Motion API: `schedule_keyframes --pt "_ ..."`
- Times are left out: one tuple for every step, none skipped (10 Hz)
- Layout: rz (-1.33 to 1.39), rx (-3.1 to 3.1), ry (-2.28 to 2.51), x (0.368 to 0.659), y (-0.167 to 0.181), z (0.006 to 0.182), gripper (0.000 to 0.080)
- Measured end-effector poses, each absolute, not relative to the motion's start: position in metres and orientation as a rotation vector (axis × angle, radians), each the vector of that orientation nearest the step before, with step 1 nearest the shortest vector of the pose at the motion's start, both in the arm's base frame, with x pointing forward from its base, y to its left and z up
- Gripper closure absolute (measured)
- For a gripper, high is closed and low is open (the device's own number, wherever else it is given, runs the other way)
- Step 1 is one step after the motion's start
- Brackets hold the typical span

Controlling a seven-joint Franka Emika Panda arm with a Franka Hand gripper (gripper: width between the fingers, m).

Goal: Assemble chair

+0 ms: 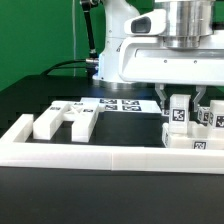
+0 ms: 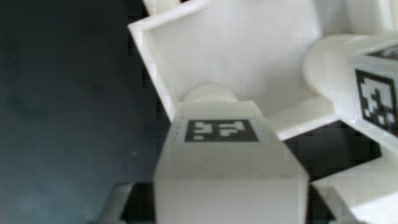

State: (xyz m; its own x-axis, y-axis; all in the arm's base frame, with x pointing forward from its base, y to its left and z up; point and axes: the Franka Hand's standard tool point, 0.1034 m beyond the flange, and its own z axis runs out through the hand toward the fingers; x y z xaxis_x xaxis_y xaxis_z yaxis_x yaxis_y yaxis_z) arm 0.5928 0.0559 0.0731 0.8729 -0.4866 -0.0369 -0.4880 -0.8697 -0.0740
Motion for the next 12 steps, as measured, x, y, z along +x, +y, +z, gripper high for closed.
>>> schedule_keyframes --pt "0.032 -2.922 0.91 0.5927 0.0558 0.073 0.0508" --pt "0.039 -2.884 1.011 0.5926 0.0556 0.0727 0.0508" --pt "0.051 -2.808 1.178 0.5927 0.0547 0.0724 0.0508" --pt "0.057 -2.762 1.281 0.5928 0.0545 0.0722 0.0508" --pt "0.062 -2.721 1.365 0.5928 0.0547 0.072 0.0508" --pt "0.071 -2.649 1.494 0.5929 0.0545 0.072 0.0508" --pt "0.08 -2.591 1.579 0.5928 0.0541 0.0717 0.0508" --pt "0.09 -2.543 1.644 0.5927 0.0543 0.0717 0.0508" --pt "0.103 -2.46 1.764 0.5926 0.0546 0.0718 0.0508" --pt "0.11 -2.412 1.824 0.5928 0.0547 0.0718 0.0508" --pt "0.112 -2.391 1.851 0.5928 0.0546 0.0718 0.0508" --pt "0.119 -2.316 1.948 0.5928 0.0547 0.0717 0.0508"
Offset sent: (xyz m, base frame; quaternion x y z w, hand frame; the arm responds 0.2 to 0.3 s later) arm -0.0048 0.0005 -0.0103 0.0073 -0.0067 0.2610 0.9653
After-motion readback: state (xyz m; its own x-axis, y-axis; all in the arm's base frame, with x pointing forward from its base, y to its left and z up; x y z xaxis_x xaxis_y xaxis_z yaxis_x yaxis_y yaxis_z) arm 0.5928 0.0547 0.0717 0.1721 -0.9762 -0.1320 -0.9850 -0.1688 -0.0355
